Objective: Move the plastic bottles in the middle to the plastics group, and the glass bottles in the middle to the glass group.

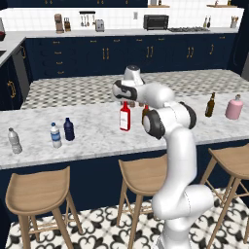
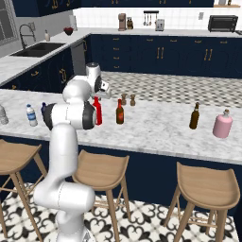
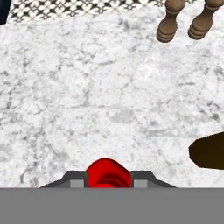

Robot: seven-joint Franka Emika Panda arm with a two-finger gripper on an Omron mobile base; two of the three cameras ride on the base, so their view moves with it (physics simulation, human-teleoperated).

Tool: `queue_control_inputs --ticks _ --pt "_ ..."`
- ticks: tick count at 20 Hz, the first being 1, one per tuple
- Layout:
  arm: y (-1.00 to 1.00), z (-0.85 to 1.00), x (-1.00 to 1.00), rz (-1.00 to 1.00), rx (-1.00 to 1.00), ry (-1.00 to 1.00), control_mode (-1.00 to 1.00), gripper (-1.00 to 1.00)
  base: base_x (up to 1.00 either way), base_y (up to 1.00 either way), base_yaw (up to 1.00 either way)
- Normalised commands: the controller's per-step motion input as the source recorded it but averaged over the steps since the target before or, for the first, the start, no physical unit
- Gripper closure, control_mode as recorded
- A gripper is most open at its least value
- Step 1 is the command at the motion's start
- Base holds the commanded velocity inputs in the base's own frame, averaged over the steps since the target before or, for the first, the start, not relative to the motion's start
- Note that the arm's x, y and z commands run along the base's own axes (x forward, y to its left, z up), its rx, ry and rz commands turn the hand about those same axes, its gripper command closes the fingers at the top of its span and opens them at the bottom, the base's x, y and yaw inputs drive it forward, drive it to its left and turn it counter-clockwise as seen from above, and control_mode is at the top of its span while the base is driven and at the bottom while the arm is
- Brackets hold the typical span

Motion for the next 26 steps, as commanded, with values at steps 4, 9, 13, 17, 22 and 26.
queue_control_inputs --ticks 4,9,13,17,22,26 --pt "-0.02 0.05 -0.58 0.0 0.0 -0.01 -1.0 1.0 0.0 0.0 0.0" --pt "-0.14 0.28 -0.73 0.0 0.0 -0.11 -1.0 1.0 0.0 0.0 0.0" --pt "-0.45 0.2 -0.85 0.0 0.0 -0.21 -1.0 1.0 0.0 0.0 0.0" --pt "-0.67 0.13 -0.87 0.03 0.0 -0.28 -1.0 1.0 0.0 0.0 0.0" --pt "-0.78 0.15 -0.66 0.01 0.0 -0.12 -1.0 1.0 0.0 0.0 0.0" --pt "-0.9 0.19 -0.32 0.0 0.0 0.0 -1.0 1.0 0.0 0.0 0.0"
